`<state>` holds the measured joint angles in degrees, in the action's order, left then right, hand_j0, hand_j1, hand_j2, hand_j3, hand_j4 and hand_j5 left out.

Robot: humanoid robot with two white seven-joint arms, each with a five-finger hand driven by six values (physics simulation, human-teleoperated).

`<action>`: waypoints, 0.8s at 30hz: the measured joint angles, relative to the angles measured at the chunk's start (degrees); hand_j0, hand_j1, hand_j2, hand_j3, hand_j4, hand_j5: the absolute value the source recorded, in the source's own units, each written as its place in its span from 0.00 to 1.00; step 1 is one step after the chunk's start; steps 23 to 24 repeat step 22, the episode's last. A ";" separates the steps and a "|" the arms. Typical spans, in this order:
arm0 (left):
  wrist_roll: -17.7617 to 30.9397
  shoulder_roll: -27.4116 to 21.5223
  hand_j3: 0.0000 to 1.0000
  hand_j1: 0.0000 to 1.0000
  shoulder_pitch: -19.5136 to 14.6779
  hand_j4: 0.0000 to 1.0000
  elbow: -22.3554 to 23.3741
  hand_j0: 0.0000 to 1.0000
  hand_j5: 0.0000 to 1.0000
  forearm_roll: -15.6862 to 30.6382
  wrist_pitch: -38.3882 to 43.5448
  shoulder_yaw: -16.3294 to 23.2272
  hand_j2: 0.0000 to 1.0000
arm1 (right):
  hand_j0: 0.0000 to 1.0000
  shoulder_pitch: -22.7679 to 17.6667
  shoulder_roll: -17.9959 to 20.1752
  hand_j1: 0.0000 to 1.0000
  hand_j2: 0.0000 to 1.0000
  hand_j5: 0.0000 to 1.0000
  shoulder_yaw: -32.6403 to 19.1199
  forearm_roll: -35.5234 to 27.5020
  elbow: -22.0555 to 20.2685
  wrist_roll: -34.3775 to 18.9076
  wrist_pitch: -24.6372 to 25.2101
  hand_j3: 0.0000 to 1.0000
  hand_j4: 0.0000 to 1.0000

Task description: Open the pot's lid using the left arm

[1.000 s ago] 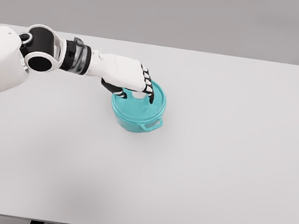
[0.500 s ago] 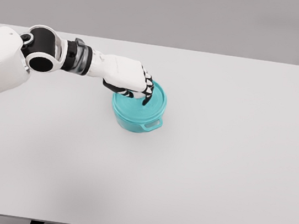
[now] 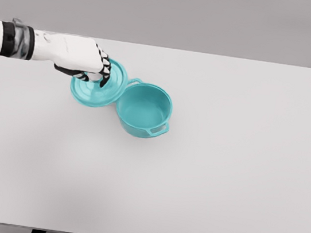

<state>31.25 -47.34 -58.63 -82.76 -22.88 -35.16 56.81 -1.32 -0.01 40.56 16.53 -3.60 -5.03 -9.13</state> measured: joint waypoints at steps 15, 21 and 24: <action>0.22 -5.06 1.00 1.00 3.43 1.00 0.20 1.00 1.00 0.53 0.02 -0.46 1.00 | 1.00 0.00 0.00 1.00 1.00 1.00 0.04 0.00 0.00 0.01 0.00 1.00 1.00; 0.01 -4.06 1.00 1.00 3.25 1.00 20.88 1.00 1.00 6.59 0.03 -3.64 1.00 | 1.00 0.00 0.00 1.00 1.00 1.00 0.04 0.00 0.00 0.00 0.00 1.00 1.00; 0.00 -3.86 1.00 1.00 3.25 1.00 23.53 1.00 1.00 6.94 0.03 -4.40 1.00 | 1.00 0.00 0.00 1.00 1.00 1.00 0.03 0.00 0.00 0.00 0.00 1.00 1.00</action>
